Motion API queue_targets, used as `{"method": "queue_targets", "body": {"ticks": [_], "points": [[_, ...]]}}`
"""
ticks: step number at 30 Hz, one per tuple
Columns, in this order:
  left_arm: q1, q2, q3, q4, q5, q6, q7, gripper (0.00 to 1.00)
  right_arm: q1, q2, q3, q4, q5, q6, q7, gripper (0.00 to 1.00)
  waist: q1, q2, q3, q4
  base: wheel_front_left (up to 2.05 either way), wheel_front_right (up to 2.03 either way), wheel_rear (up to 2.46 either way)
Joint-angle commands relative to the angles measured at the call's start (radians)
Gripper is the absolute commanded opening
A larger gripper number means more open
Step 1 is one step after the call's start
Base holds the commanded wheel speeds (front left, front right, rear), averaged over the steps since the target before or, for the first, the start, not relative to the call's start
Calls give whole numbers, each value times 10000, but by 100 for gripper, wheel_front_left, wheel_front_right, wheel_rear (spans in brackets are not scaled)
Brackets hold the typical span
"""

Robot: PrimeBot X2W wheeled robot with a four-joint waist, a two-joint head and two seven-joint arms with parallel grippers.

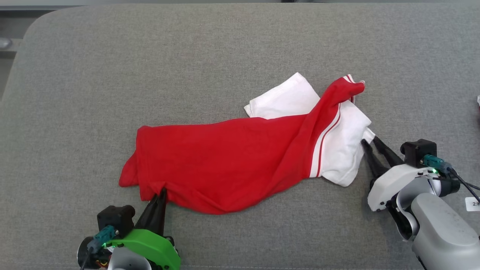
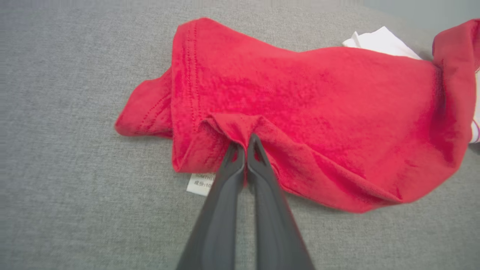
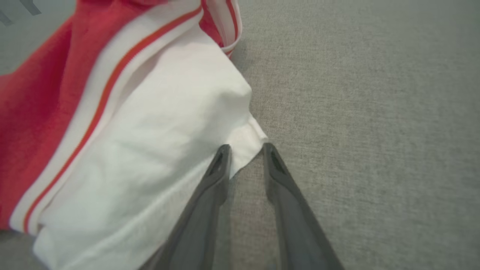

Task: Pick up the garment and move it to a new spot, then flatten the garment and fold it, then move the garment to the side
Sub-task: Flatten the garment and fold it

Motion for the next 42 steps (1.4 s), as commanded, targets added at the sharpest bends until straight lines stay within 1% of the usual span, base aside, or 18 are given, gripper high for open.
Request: {"method": "queue_targets", "body": {"ticks": [1, 4, 7, 10, 13, 16, 19, 22, 23, 24, 28, 31, 36, 40, 42], "points": [[-190, 52, 8, -133, 186, 59, -95, 0, -74, -116, 92, 117, 179, -11, -117, 0, 0, -1, 18, 33, 0, 0, 0], [-249, 163, 84, -528, 327, 181, -326, 0, -116, -301, 208, -27, 502, -13, -413, 0, 0, -1, -100, -39, 0, 0, 0], [-387, 300, 183, -1069, 504, 294, -472, 0, -99, -494, 124, -571, 674, -11, -561, 0, 0, -1, -270, -191, 0, 0, 0], [-622, 540, 333, -1653, 719, 389, -512, 0, -117, -708, -209, -1504, 567, -13, -598, 0, 0, -1, -447, -426, 0, 0, 0], [-988, 838, 475, -2318, 947, 519, -383, 0, -117, -789, -855, -2805, 276, -11, -606, 0, 0, -1, -647, -695, 0, 0, 0], [-1387, 1051, 659, -2875, 1072, 568, -258, 0, -30, -733, -1541, -4073, -183, -11, -608, 0, 0, -1, -925, -973, 0, 0, 0], [-1904, 1129, 902, -3243, 1105, 635, -273, 0, 11, -606, -2257, -5221, -608, -11, -610, 0, 0, -1, -1174, -1195, 0, 0, 0], [-2536, 1205, 1103, -3480, 1203, 604, -344, 0, -59, -433, -2896, -6258, -985, -13, -587, 0, 0, -1, -1456, -1396, 0, 0, 0], [-2771, 1232, 1154, -3554, 1274, 574, -358, 0, -123, -404, -3110, -6583, -1131, -13, -525, 0, 0, -1, -1547, -1446, 0, 0, 0], [-2771, 1232, 1154, -3554, 1274, 574, -358, 0, -123, -404, -3110, -6583, -1131, -13, -525, 0, 0, -1, -1547, -1446, 0, 0, 0], [-3783, 1401, 1333, -3914, 1518, 485, -344, 0, -390, -284, -3777, -7930, -1591, -11, -53, 0, 0, -1, -1849, -1604, 0, 0, 0], [-4434, 1499, 1429, -4175, 1658, 441, -240, 0, -591, -238, -4072, -8738, -1806, -11, 417, 0, 0, -1, -1995, -1679, 0, 0, 0], [-5023, 1539, 1434, -4356, 1729, 453, -12, 0, -675, -137, -4221, -9409, -1886, -11, 1066, 0, 0, -1, -2098, -1762, 0, 0, 0], [-5210, 1430, 1316, -4149, 1622, 356, 35, 0, -785, -142, -4068, -9276, -1761, -11, 1289, 0, 0, -1, -2049, -1792, 0, 0, 0], [-5333, 1356, 1261, -3946, 1537, 281, 13, 0, -976, -250, -3860, -9040, -1629, -11, 1351, 0, 0, -1, -1924, -1811, 0, 0, 0]]}}
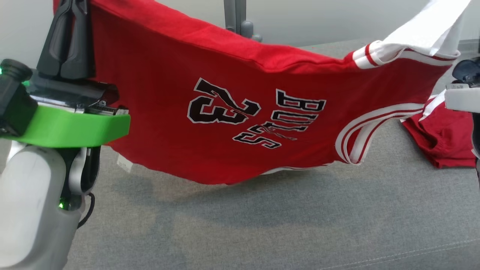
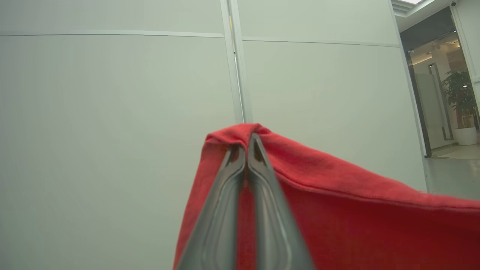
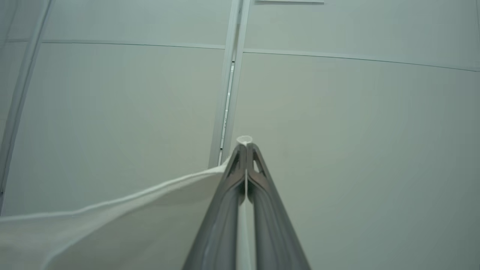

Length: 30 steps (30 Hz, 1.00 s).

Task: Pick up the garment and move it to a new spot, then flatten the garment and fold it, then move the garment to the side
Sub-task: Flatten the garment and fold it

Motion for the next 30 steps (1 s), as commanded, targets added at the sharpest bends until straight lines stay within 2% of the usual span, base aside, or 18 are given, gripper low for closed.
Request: {"method": "queue_targets", "body": {"ticks": [1, 7, 14, 17, 18, 20, 22, 26, 30], "points": [[-294, -89, -52, 245, -116, -131, -30, 0, -312, -145, 193, 332, 156, -11, 63, 0, 0, 0, 184, -14, 0, 0, 0], [-1488, -615, -294, 1840, -322, -730, -586, 0, -1811, -665, 817, 2241, 587, -11, -283, 0, 0, 0, 786, 152, 0, 0, 0], [-4254, -1820, -535, 4959, -293, -1722, -1602, 0, -5027, -987, 1738, 4984, 991, -13, -1245, 0, 0, 0, 1651, 679, 0, 0, 0], [-5395, -2267, -295, 6419, -215, -1981, -1789, 0, -6510, -602, 1724, 6239, 1195, -11, -1671, 0, 0, 0, 1881, 831, 0, 0, 0], [-6045, -2505, -50, 7206, -87, -2105, -1838, 0, -7353, -287, 1624, 6996, 1253, -11, -1832, 0, 0, 0, 1961, 864, 0, 0, 0], [-6587, -2701, 348, 7647, 2, -2192, -1850, 0, -8051, 5, 1446, 7533, 1266, -11, -1898, 0, 0, 0, 2071, 861, 0, 0, 0], [-6906, -2804, 722, 7933, 216, -2280, -1854, 0, -8569, 353, 1049, 7537, 1256, -11, -1910, 0, 0, 0, 2225, 803, 0, 0, 0], [-7106, -2974, 1268, 8317, 502, -2406, -1844, 0, -8617, 829, 729, 7599, 1172, -10, -1909, 0, 0, 0, 2496, 706, 0, 0, 0], [-6523, -3170, 1658, 9482, 449, -2607, -1835, 0, -7786, 1064, 1240, 7823, 1123, -8, -1910, 0, 0, 0, 2767, 562, 0, 0, 0]]}}
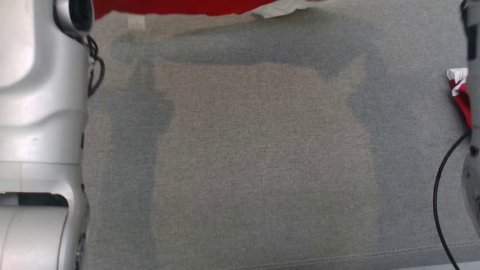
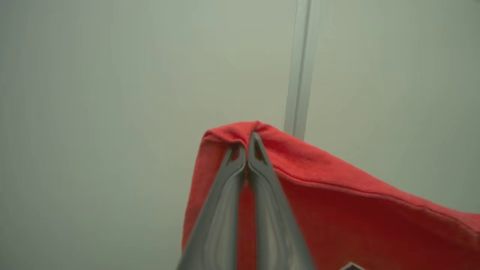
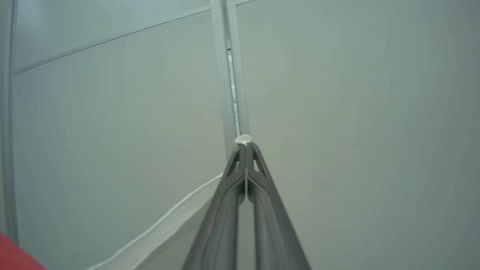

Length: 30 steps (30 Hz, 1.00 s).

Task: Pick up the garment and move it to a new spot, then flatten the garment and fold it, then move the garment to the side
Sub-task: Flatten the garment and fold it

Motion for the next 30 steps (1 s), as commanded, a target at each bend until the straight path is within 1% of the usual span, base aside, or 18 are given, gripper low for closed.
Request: {"method": "queue_targets", "body": {"ticks": [1, 6, 8, 11, 16, 19, 25, 30], "points": [[444, -89, 69, 347, -152, -65, -15, 0, 535, -28, 131, 130, 27, -4, -35, 0, 0, 0, 222, -139, 0, 0, 0], [1603, -368, 437, 2162, -809, -285, -16, 0, 2888, 15, 466, 444, 694, -8, -38, 0, 0, 0, 397, -167, 0, 0, 0], [2198, -470, 582, 2575, -1007, -316, -16, 0, 3985, 126, 474, 477, 994, -8, -39, 0, 0, 0, 430, -171, 0, 0, 0], [3097, -533, 861, 2823, -1366, -381, -18, 0, 5571, 286, 559, 424, 1475, -8, -39, 0, 0, 0, 403, -193, 0, 0, 0], [4593, -574, 1297, 2490, -1585, -416, -17, 0, 7678, 490, 742, 5, 2287, -6, -41, 0, 0, 0, 113, -239, 0, 0, 0], [5509, -574, 1406, 2094, -1461, -430, -17, 0, 8686, 402, 880, -513, 2610, -6, -40, 0, 0, 0, -156, -291, 0, 0, 0], [7568, -555, 1525, 949, -1185, -440, -18, 0, 10972, 86, 1068, -2000, 2957, -6, -40, 0, 0, 0, -922, -323, 0, 0, 0], [9420, -224, 1381, -527, -835, -191, 168, 0, 13104, -55, 964, -3413, 3078, -8, -40, 0, 0, 0, -1574, -253, 0, 0, 0]]}}
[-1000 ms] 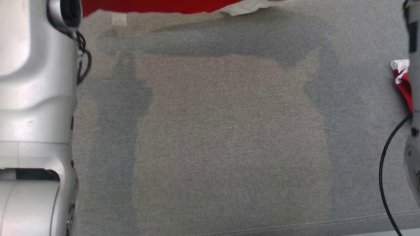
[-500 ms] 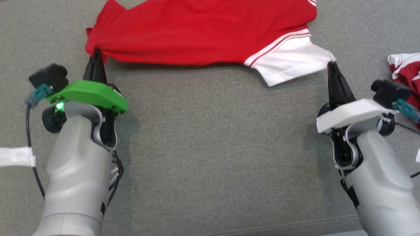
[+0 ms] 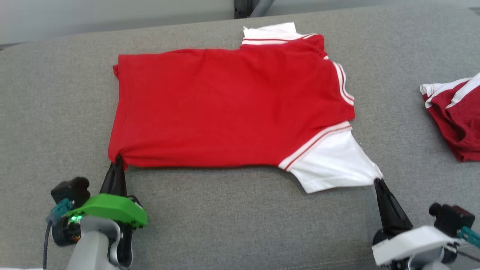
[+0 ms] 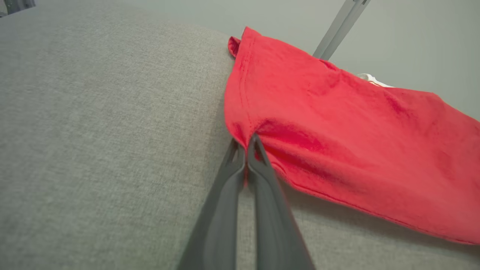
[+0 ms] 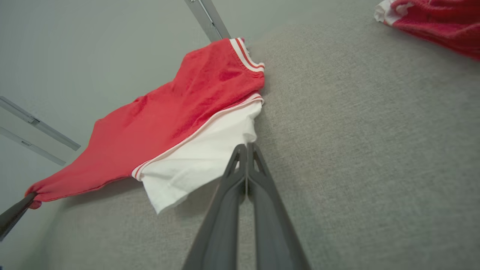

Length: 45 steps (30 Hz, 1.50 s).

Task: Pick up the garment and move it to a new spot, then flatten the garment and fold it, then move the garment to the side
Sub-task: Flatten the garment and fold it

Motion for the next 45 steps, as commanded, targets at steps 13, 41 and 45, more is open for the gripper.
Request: {"method": "queue_targets", "body": {"ticks": [13, 41, 45], "points": [[5632, 714, 225, -6929, 253, 2005, 2808, 0, 4283, 470, -653, -2512, -828, -11, 905, 0, 0, 0, -1416, -102, 0, 0, 0], [4017, 1396, -184, -8352, -409, 2070, 5846, 0, -274, -221, -1345, -2644, -873, -8, 4204, 0, 0, 0, 679, -254, 0, 0, 0], [3443, 1311, -210, -7821, -453, 2039, 5745, 0, -1132, -395, -1008, -1836, -840, -6, 3747, 0, 0, 0, 1038, -183, 0, 0, 0]]}}
